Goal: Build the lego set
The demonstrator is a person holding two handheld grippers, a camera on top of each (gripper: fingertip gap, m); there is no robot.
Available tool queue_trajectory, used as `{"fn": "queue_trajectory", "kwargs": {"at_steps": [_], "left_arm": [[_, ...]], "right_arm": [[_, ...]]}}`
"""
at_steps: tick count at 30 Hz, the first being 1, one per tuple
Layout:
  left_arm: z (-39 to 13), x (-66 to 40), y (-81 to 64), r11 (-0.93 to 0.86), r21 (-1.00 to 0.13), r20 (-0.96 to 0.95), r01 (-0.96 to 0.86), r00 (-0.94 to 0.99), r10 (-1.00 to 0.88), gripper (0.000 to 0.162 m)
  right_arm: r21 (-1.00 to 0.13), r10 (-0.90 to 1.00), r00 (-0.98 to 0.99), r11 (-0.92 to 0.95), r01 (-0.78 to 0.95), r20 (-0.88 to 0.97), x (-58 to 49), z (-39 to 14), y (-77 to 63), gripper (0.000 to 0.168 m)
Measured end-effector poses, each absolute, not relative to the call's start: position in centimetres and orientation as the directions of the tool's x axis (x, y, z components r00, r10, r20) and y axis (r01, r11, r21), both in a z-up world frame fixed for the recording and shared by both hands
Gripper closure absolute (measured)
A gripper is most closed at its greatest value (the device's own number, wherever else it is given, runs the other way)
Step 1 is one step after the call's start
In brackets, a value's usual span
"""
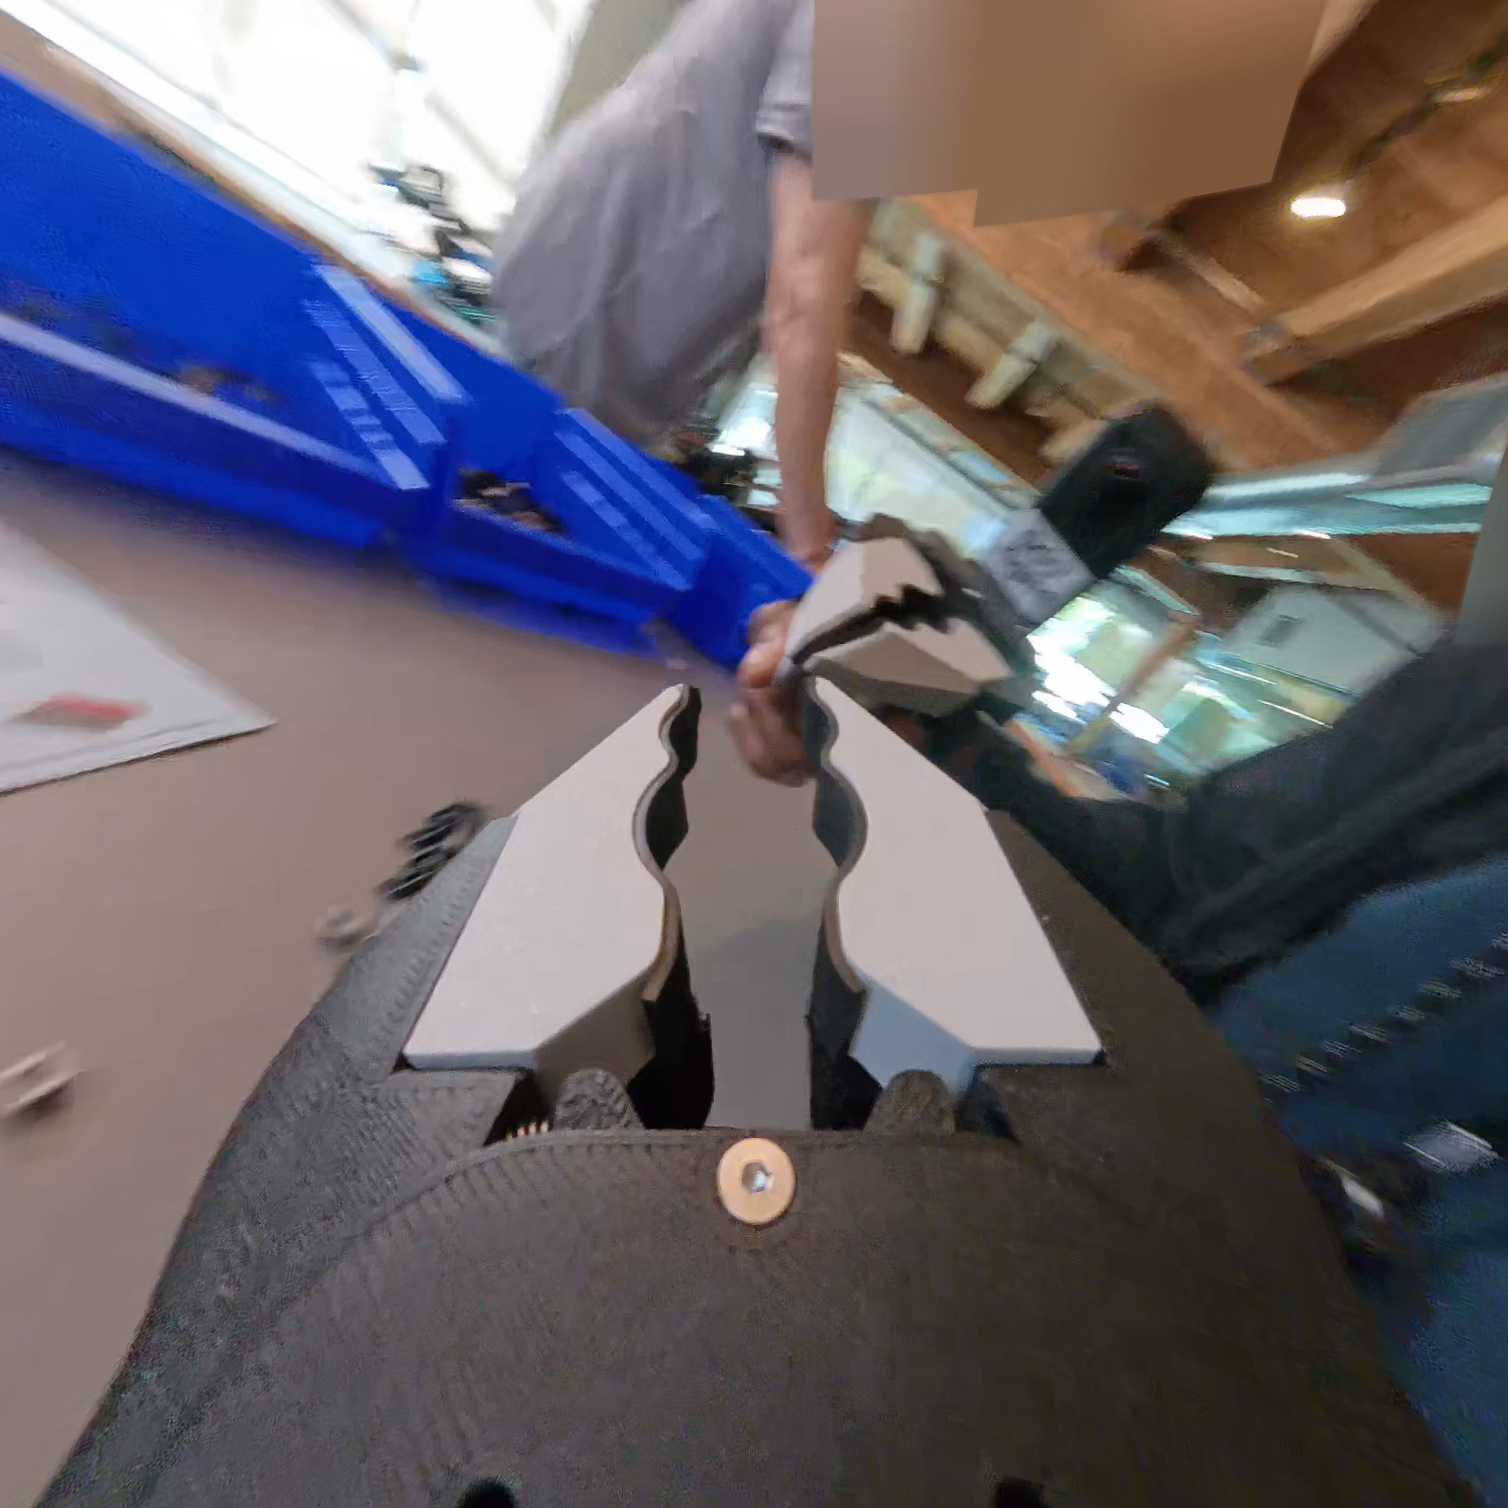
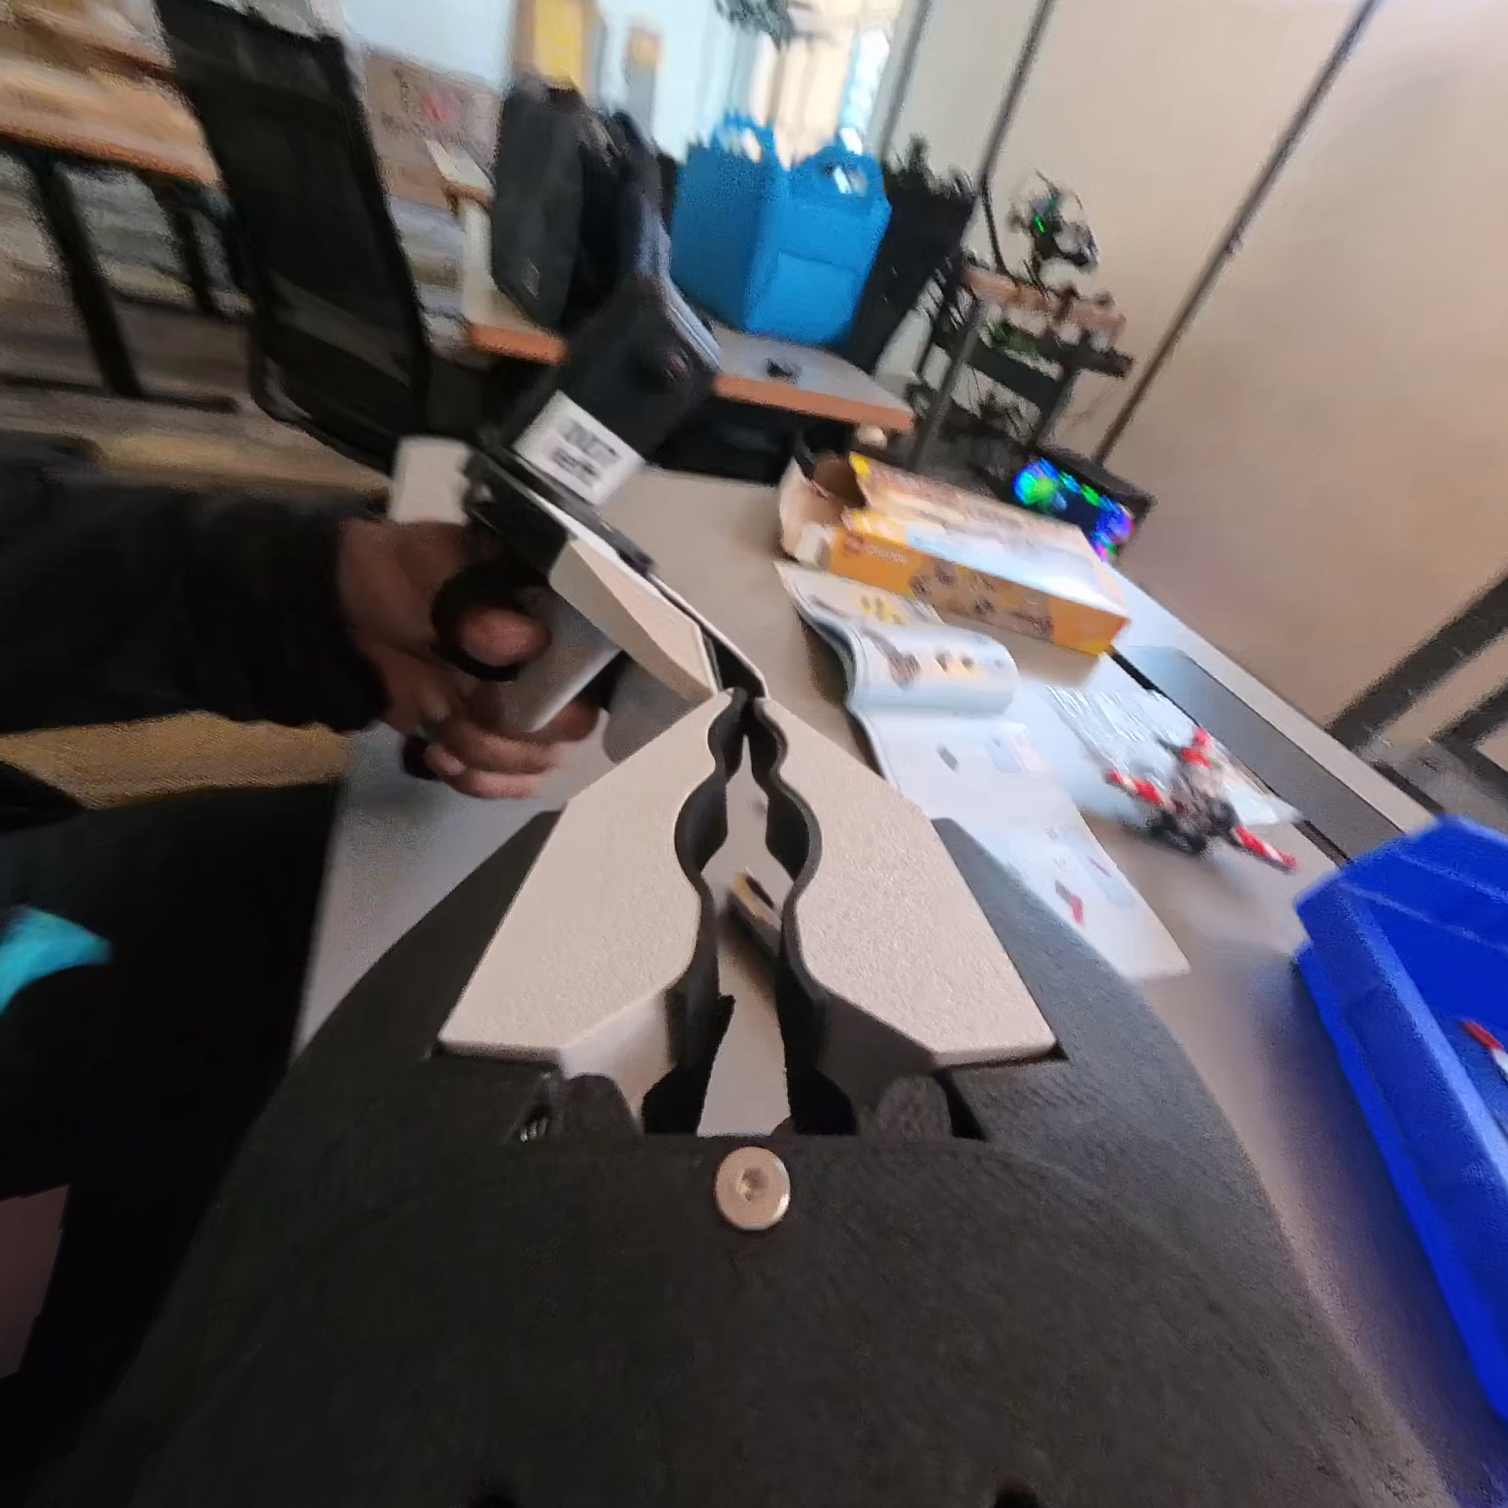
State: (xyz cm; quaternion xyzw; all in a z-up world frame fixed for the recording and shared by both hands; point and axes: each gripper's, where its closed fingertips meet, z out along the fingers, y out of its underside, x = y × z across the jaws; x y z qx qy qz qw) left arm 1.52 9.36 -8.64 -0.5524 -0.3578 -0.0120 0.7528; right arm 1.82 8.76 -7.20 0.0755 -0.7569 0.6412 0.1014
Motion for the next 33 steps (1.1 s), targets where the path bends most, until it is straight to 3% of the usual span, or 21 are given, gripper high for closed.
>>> {"fn": "queue_trajectory", "kwargs": {"at_steps": [2,6,22,27,33], "left_arm": [[-11.0,-0.3,8.0,0.418,-0.817,0.571,0.398,0.663,0.484,0.145],[-10.9,-1.3,5.9,0.458,-0.819,0.565,0.346,0.625,0.539,0.146],[-10.7,-1.3,5.1,0.479,-0.82,0.558,0.313,0.619,0.552,0.145],[-11.3,-1.4,2.3,0.376,-0.892,0.452,0.251,0.534,0.715,0.138],[-12.8,-1.3,-4.2,0.264,-0.934,0.329,0.24,0.291,0.899,0.131]], "right_arm": [[-0.938,0.082,-0.963,0.259,-0.229,0.258,-0.1,-10.5,8.5,0.168],[-0.919,0.153,-0.963,0.364,-0.153,0.221,-1.4,-15.6,8.8,0.168],[-0.9,0.097,-0.971,0.406,-0.16,0.217,-0.8,-16.4,8.7,0.168],[-0.91,0.104,-0.978,0.394,-0.127,0.182,-1.1,-16.2,8.7,0.168],[-0.913,0.111,-0.984,0.4,-0.086,0.142,-1.4,-16.4,8.7,0.168]]}}
